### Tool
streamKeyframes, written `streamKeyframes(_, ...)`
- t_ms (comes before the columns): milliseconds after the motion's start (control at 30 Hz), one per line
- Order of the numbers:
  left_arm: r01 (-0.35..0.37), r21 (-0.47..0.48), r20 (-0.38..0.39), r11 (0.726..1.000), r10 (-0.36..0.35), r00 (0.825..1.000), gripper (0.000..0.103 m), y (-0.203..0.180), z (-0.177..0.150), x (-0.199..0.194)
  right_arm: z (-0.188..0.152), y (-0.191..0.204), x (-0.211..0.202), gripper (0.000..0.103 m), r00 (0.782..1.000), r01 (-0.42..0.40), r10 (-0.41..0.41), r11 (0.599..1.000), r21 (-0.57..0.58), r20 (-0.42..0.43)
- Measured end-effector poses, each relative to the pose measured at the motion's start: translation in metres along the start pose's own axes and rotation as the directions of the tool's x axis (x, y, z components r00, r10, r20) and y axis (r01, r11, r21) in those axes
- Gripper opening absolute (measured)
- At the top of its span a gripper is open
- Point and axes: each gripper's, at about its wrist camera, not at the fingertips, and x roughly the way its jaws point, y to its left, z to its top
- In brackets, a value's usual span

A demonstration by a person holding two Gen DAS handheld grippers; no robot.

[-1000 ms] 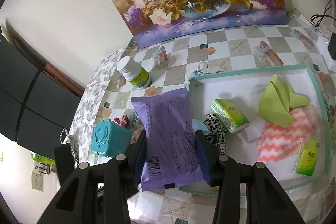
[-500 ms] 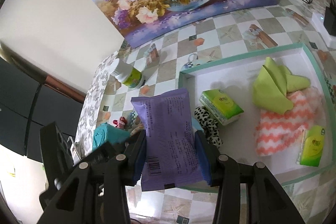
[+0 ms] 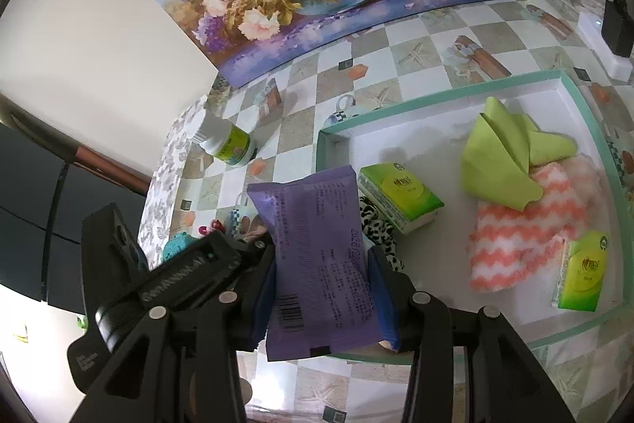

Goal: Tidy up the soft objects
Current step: 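Carry the purple pouch over the tray with the right gripper while the left carries the blue mask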

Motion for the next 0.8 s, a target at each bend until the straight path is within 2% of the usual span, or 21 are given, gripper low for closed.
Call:
streamKeyframes(67,0.002,-0.004,-0.004,1.000,-0.002,1.000,0.018,0.002,0.000,0.002,0.000,0.001,0.000,0.047,1.000,0.004,-0.004,1.000,-0.003,-0.002)
streamKeyframes(267,0.028,0.025,0.032,0.999,-0.029,0.999,0.016,0.000,0.002,-0.004,0.000,-0.002,0.000,0.047,1.000,0.026,-0.026,1.000,0.004,0.001)
streamKeyframes(467,0.050,0.038,0.066,0.998,-0.052,0.996,0.014,-0.001,0.008,-0.016,0.005,-0.019,-0.016,0.047,0.996,0.073,-0.076,0.996,0.056,0.054)
streamKeyframes(667,0.110,0.131,0.107,0.985,-0.124,0.987,0.014,-0.022,0.007,-0.036,0.010,-0.041,-0.051,0.047,0.973,0.154,-0.171,0.981,0.117,0.156)
streamKeyframes(800,0.188,0.205,0.091,0.961,-0.210,0.974,0.014,-0.041,0.002,-0.045,0.013,-0.058,-0.071,0.047,0.952,0.206,-0.236,0.965,0.162,0.197)
